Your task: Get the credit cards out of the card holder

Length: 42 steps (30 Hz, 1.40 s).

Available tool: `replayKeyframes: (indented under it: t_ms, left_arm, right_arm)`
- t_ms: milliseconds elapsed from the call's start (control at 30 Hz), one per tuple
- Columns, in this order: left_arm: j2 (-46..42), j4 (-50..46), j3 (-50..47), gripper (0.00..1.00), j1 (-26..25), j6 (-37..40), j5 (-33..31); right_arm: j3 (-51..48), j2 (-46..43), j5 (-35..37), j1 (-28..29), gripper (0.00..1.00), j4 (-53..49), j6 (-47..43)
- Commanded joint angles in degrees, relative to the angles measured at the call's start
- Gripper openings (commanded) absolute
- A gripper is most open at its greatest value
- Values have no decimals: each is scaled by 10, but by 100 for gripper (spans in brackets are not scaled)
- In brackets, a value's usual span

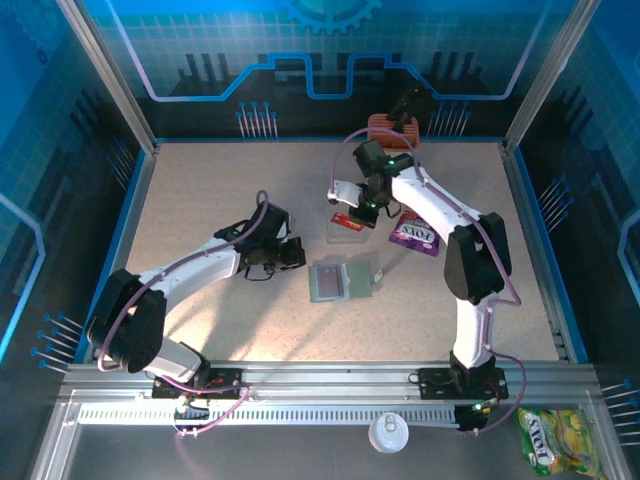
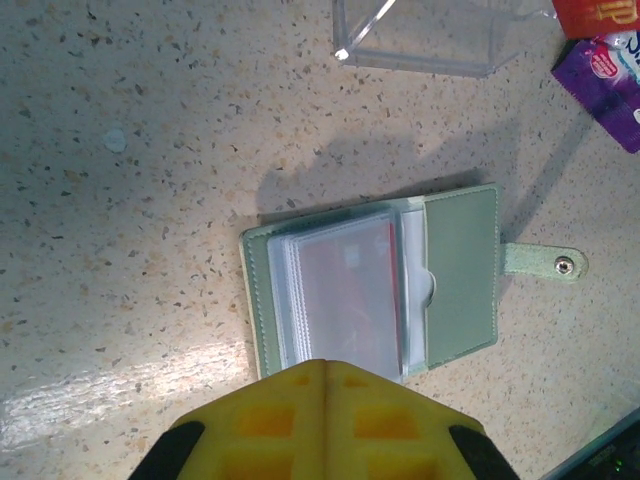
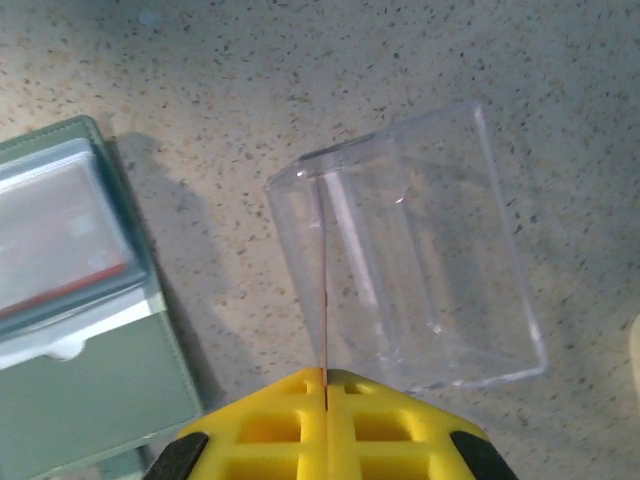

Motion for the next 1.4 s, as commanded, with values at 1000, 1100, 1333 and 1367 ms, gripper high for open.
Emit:
replayKeyframes:
  t_ms: [1000, 1100, 1333, 1367]
  left_arm:
    - [-57, -20, -35, 4, 9, 5, -19]
    - [-60, -13, -43, 4, 9, 2, -20]
    - [-75, -3, -61, 5, 9, -10, -19]
    - [-77, -3, -63, 5, 9, -10, -19]
  right_arm:
    - [230, 204, -68, 10, 0, -260, -138]
    - [218, 203, -69, 21, 0, -251, -141]
    - [208, 209, -61, 34, 0, -244, -143]
    - [206, 208, -60, 34, 0, -243, -143]
